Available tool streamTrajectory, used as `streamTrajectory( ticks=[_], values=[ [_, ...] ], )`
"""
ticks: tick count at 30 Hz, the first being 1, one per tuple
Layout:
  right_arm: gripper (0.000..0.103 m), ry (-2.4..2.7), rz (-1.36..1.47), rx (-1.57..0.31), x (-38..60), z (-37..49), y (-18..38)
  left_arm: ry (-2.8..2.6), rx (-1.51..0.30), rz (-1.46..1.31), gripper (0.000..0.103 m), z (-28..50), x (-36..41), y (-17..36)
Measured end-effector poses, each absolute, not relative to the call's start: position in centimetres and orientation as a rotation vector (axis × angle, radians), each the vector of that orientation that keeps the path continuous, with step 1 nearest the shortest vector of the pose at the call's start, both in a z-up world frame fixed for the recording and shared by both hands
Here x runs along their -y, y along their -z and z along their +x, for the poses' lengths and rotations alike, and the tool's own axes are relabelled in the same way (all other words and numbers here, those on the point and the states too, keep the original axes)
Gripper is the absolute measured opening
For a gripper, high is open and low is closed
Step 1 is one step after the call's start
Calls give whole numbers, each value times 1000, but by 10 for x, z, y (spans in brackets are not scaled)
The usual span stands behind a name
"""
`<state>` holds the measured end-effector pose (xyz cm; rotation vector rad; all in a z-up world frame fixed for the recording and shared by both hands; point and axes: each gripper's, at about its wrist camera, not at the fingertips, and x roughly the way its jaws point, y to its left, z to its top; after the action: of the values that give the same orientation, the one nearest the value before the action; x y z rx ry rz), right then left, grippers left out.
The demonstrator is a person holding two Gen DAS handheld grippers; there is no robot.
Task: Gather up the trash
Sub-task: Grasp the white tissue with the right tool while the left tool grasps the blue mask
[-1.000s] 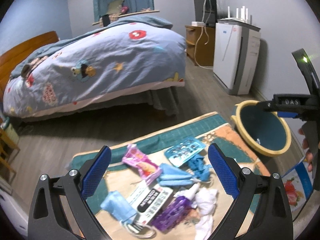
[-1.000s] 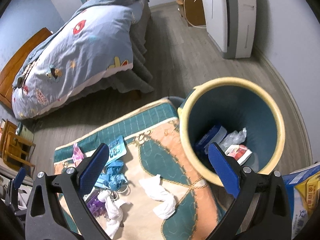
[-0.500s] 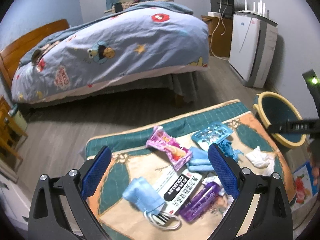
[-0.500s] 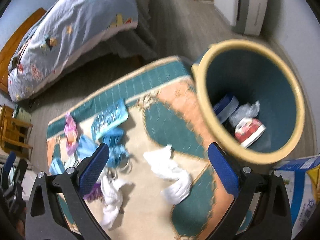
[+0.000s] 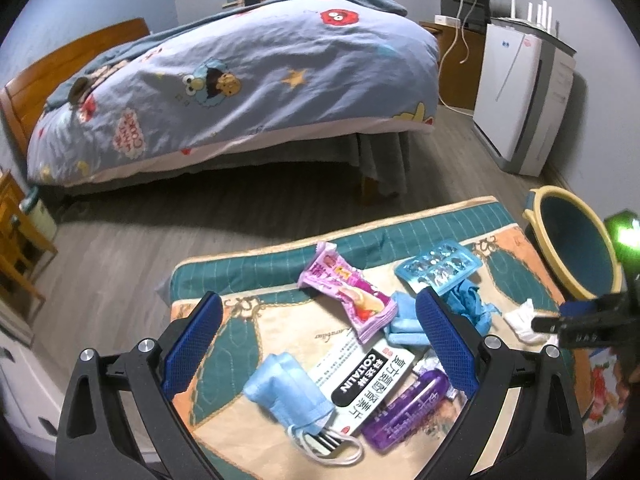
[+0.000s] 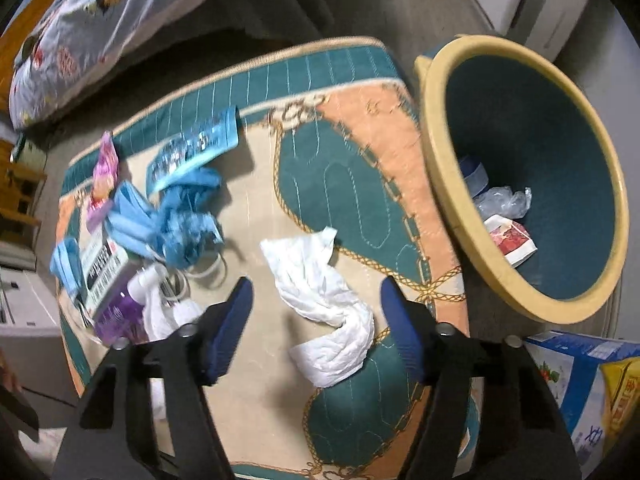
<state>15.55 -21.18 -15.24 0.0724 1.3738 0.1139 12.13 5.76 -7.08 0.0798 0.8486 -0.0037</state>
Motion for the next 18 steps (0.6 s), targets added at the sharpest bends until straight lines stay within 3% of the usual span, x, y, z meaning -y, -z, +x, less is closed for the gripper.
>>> streamTrajectory(
  ticks=[9, 12, 18],
  values=[
    [34, -134, -48, -1462, 205, 158, 178, -45, -867, 50, 96, 129, -73, 75],
    [13, -157, -31, -1441, 207, 160, 174, -96, -895, 8, 96, 132, -89, 80],
    [12, -186, 72, -1330, 216, 168, 148, -162, -1006, -34, 96, 136, -107, 106]
  ],
)
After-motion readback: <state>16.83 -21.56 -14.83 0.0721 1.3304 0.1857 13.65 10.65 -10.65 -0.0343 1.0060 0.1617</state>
